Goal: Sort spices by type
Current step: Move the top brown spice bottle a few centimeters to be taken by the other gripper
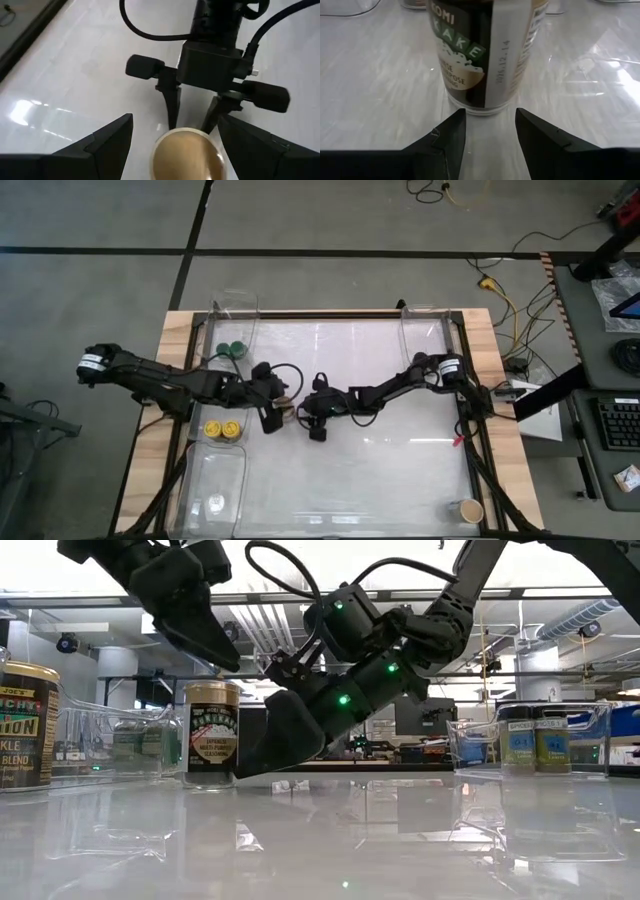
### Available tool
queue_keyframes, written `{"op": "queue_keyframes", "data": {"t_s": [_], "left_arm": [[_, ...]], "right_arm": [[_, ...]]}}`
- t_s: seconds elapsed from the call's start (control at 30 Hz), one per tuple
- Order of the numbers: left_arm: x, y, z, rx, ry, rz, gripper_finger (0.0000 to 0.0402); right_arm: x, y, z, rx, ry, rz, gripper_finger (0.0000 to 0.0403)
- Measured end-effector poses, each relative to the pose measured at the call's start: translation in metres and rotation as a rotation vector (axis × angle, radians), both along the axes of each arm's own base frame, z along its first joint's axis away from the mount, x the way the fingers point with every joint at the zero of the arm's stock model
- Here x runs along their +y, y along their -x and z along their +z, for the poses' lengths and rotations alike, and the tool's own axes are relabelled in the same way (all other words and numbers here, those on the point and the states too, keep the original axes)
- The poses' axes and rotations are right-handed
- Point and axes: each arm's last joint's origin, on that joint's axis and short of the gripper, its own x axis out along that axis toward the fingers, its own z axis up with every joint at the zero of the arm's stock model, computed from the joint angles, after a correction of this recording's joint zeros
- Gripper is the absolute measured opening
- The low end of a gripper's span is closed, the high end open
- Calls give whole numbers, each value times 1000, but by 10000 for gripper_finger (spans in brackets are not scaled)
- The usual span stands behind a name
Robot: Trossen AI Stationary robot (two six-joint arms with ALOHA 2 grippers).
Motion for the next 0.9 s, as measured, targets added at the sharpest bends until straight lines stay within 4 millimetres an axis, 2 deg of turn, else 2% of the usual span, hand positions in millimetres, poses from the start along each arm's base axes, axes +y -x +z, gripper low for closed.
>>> {"op": "queue_keyframes", "data": {"t_s": [0.33, 0.43, 0.63, 0.77, 0.9], "left_arm": [[-1, -4, -5, -16, 112, 90, 291], [-2, -9, 1, -16, 153, 151, 302], [-8, -19, 18, 86, 130, 207, 306], [-8, -22, 12, 223, 117, 286, 307], [-8, -28, 6, 284, 104, 359, 307]], "right_arm": [[0, 0, 0, 0, -1, -2, 161], [0, 0, -1, 9, 1, -3, 158], [0, 1, -1, 14, 9, 2, 161], [0, 2, -3, 34, 26, 11, 168], [0, 3, -5, 56, 42, 22, 174]]}}
